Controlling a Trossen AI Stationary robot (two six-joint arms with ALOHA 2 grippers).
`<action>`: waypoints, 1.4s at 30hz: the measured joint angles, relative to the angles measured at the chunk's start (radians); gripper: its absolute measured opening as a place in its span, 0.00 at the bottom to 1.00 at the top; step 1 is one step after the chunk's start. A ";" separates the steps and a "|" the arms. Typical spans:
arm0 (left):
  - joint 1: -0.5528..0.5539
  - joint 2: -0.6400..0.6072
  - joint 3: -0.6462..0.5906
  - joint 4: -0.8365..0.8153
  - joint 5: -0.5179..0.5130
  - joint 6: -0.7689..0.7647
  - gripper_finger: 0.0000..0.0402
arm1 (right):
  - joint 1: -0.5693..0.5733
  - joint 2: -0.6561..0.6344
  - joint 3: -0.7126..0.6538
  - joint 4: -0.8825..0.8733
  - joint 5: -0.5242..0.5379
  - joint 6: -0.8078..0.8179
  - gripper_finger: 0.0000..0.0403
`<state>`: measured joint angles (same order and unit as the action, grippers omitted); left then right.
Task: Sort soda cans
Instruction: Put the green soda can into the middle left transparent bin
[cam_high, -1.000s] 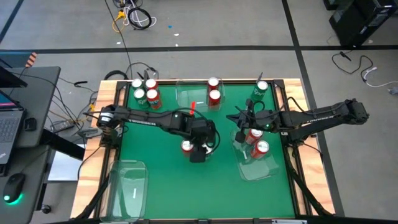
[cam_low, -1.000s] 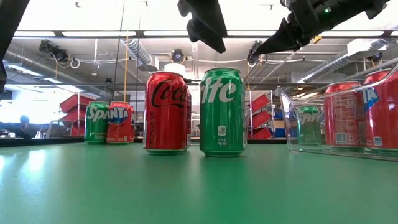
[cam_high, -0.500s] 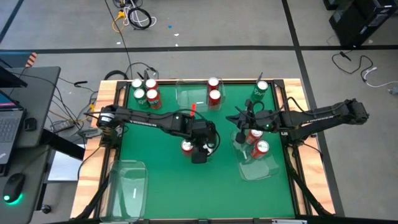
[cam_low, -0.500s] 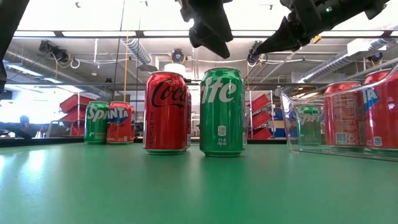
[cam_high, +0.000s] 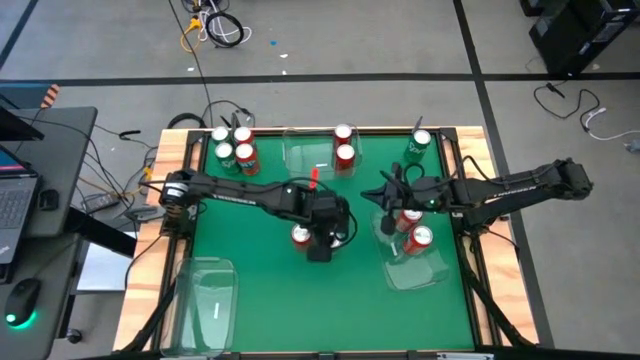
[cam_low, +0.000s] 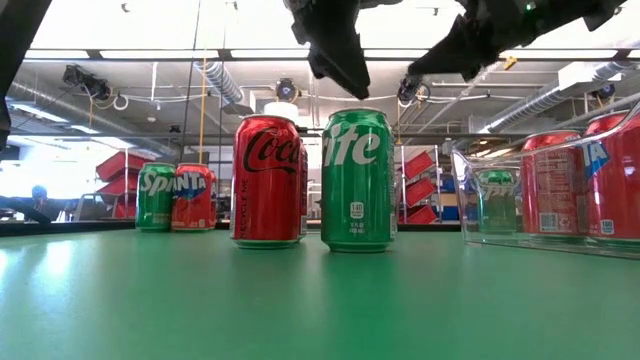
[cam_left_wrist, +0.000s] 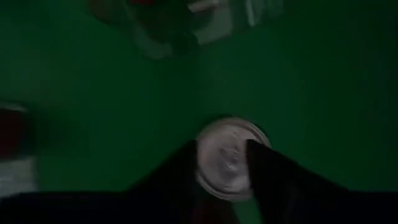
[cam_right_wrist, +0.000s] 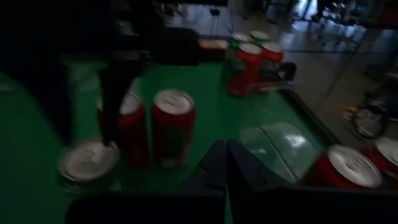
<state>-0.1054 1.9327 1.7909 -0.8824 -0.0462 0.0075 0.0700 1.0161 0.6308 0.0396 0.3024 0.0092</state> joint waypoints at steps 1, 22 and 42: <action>0.004 -0.001 0.007 0.006 -0.015 0.013 0.25 | 0.006 0.000 0.000 0.011 -0.001 0.000 0.00; 0.126 -0.255 -0.290 0.529 -0.009 0.065 0.00 | 0.212 0.068 0.000 0.300 0.051 0.036 0.00; 0.145 -0.231 -0.343 0.642 0.008 -0.032 0.00 | 0.171 0.243 0.002 0.641 0.047 0.055 0.00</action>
<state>0.0395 1.7015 1.4479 -0.2406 -0.0386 -0.0249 0.2414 1.2588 0.6326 0.6809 0.3492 0.0643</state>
